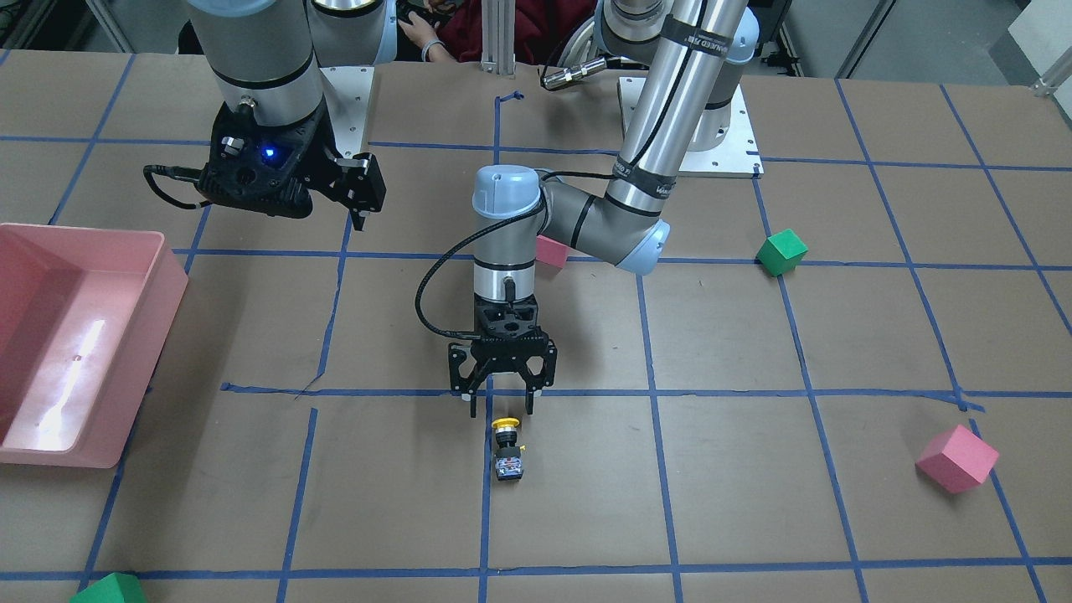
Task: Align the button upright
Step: 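Grasp the lying button with the left gripper while the right arm withdraws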
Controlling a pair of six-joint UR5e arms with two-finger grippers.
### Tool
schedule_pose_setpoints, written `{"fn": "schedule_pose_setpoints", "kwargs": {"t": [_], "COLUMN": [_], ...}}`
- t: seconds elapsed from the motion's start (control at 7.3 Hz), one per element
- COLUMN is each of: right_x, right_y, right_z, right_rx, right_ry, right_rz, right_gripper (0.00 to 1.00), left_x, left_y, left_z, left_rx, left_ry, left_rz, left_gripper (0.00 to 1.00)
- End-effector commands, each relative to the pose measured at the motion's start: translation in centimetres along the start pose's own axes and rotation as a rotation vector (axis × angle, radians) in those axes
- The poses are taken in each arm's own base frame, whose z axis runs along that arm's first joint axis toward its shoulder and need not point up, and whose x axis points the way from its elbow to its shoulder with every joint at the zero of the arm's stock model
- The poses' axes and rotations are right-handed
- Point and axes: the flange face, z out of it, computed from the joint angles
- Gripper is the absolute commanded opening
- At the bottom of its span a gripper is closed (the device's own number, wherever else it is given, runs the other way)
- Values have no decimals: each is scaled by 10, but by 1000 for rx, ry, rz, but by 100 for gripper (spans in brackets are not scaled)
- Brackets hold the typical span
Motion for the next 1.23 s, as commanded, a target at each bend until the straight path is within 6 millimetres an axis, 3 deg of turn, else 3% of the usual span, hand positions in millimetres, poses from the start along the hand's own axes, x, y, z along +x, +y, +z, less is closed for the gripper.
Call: {"fn": "schedule_pose_setpoints", "kwargs": {"t": [0.0,0.14,0.41,0.55,0.68,0.96,1.1], "right_x": [50,58,64,64,65,68,65], "right_y": [-25,-33,-30,-33,-32,-37,-37], "right_z": [3,13,-11,-27,-33,-36,-40], "right_rx": [-40,-61,-32,-4,2,20,27], "right_ry": [-17,-58,-53,-62,-61,-64,-76], "right_rz": [89,109,116,116,127,136,133], "right_gripper": [100,100,100,100,100,100,100], "left_x": [13,15,12,-2,-5,-6,-7], "left_y": [-9,-8,-1,-6,-10,-17,-20], "left_z": [18,26,37,41,41,36,33], "left_rx": [19,15,11,13,20,37,44], "left_ry": [16,22,17,0,3,6,3], "left_rz": [88,97,98,138,133,127,124], "left_gripper": [100,100,98,86,85,47,13]}}
